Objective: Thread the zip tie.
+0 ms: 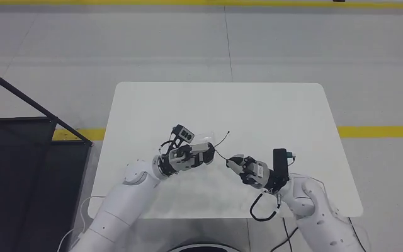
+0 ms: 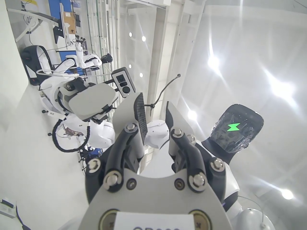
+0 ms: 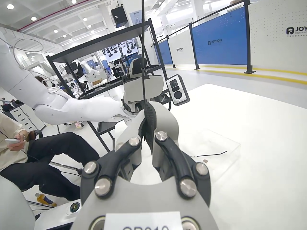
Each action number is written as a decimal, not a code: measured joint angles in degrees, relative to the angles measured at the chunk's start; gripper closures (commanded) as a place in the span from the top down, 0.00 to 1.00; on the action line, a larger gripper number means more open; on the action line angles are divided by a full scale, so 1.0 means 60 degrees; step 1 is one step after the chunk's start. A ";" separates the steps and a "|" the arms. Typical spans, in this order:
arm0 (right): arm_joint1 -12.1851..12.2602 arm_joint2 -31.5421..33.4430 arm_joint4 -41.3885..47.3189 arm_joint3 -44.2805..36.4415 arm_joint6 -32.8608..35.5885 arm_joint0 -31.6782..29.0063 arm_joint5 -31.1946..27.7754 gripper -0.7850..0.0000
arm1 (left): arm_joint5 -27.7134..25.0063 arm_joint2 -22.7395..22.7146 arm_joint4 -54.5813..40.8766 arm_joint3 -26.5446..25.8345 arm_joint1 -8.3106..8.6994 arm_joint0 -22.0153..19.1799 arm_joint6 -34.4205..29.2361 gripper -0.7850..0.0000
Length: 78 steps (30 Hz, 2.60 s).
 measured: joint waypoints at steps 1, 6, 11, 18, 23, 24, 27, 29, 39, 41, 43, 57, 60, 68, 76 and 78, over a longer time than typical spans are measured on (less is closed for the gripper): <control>0.0011 -0.0014 0.0006 0.0012 -0.0005 0.0011 0.0000 0.00 | 0.0011 -0.0002 0.0004 0.0006 -0.0007 -0.0001 -0.0001 0.13; 0.0050 -0.0058 0.0033 0.0028 -0.0040 0.0042 0.0000 0.00 | 0.0040 -0.0018 0.0037 0.0024 -0.0033 -0.0008 0.0021 0.00; 0.0077 -0.0078 0.0060 0.0059 -0.0112 0.0062 0.0000 0.00 | 0.0047 -0.0030 0.0076 0.0048 -0.0060 -0.0013 0.0026 0.00; 0.0089 0.0027 0.0337 0.0136 -0.0466 -0.0008 0.0000 0.00 | -0.0005 -0.0049 0.0189 0.0082 -0.0090 -0.0020 -0.0024 0.00; 0.0095 0.0162 0.0579 0.0167 -0.0879 -0.0126 0.0000 0.00 | 0.0076 -0.0063 0.0333 0.0211 -0.0095 -0.0024 -0.0161 0.00; 0.0095 0.0181 0.0616 0.0174 -0.0954 -0.0145 0.0000 0.00 | 0.0107 -0.0067 0.0363 0.0242 -0.0094 -0.0031 -0.0189 0.00; 0.0092 0.0229 0.0729 0.0192 -0.1222 -0.0203 0.0000 0.00 | 0.0152 -0.0087 0.0456 0.0336 -0.0092 -0.0046 -0.0257 0.00; 0.0090 0.0239 0.0839 0.0206 -0.1404 -0.0240 0.0000 0.00 | 0.0157 -0.0104 0.0514 0.0390 -0.0091 -0.0049 -0.0310 0.00; 0.0119 0.0223 0.1239 0.0325 -0.1874 -0.0267 0.0000 0.00 | 0.0358 -0.0085 0.1116 0.0510 -0.0053 -0.0050 -0.0658 0.00; 0.0116 0.0214 0.1337 0.0350 -0.1998 -0.0273 0.0000 0.00 | 0.0366 -0.0075 0.1215 0.0518 -0.0048 -0.0032 -0.0683 0.00; 0.0115 0.0196 0.1461 0.0364 -0.2139 -0.0282 0.0000 0.00 | 0.0384 -0.0065 0.1279 0.0542 -0.0046 -0.0017 -0.0711 0.00; 0.0208 0.0132 0.2096 0.0526 -0.2644 -0.0291 0.0000 0.00 | 0.0392 0.0034 0.1837 0.0623 -0.0030 0.0006 -0.0759 0.00; 0.0227 0.0126 0.2185 0.0552 -0.2690 -0.0284 0.0000 0.00 | 0.0388 0.0047 0.1882 0.0625 -0.0031 0.0001 -0.0747 0.00; 0.0261 0.0082 0.2198 0.0568 -0.2695 -0.0255 0.0000 0.00 | 0.0339 0.0067 0.1837 0.0671 -0.0043 -0.0008 -0.0748 0.00; 0.0346 -0.0188 0.1874 0.0522 -0.1598 -0.0010 0.0000 0.00 | 0.0177 0.0028 0.1598 0.0521 -0.0067 0.0030 -0.0651 0.44; 0.0372 -0.0227 0.1824 0.0498 -0.1197 0.0047 0.0000 0.00 | 0.0104 -0.0034 0.1477 0.0470 -0.0068 0.0063 -0.0620 1.00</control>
